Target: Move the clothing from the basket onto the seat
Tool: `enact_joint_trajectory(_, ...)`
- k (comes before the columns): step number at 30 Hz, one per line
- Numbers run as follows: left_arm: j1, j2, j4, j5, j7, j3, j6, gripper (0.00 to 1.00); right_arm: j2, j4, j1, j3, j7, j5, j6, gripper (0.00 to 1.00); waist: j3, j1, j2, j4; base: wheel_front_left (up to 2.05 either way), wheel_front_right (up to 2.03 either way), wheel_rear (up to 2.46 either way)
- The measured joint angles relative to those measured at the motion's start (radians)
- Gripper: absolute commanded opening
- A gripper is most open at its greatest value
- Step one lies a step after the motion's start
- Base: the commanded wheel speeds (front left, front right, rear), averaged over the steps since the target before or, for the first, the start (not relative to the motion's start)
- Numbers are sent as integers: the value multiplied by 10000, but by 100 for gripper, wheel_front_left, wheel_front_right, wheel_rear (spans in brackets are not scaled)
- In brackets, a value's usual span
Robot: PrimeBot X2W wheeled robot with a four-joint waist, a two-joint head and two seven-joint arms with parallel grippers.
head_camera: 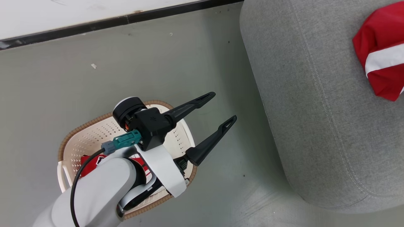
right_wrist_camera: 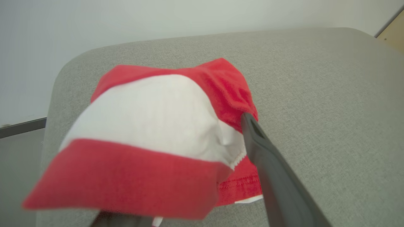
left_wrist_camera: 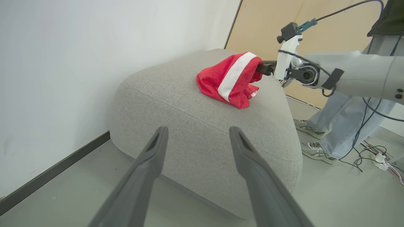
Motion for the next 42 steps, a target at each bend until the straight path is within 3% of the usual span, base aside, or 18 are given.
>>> enact_joint_trajectory(16, 26, -6, 539, -48, -460, -29, -65, 100, -307, 579, 1122, -523, -194, 130, 0, 100, -817, 0, 0, -287, 0, 0, 0)
enact_joint_trajectory(26, 304, -48, 918, -213, -817, -23, -67, 100, -330, 771, 1487, 316, 1964, 1099, 0, 100, -1541, 0, 0, -358, 0, 0, 0)
enact_joint_trajectory(38, 779, -127, 1296, -397, -1246, 146, -52, 100, -1379, -263, 1711, 761, 3835, 2084, 0, 100, -2453, 0, 0, -217, 0, 0, 0)
enact_joint_trajectory(42, 911, -217, 1398, -462, -1331, 163, 2, 100, -1442, -546, 1945, 1009, 4637, 2429, 0, 100, -2744, 0, 0, -109, 0, 0, 0)
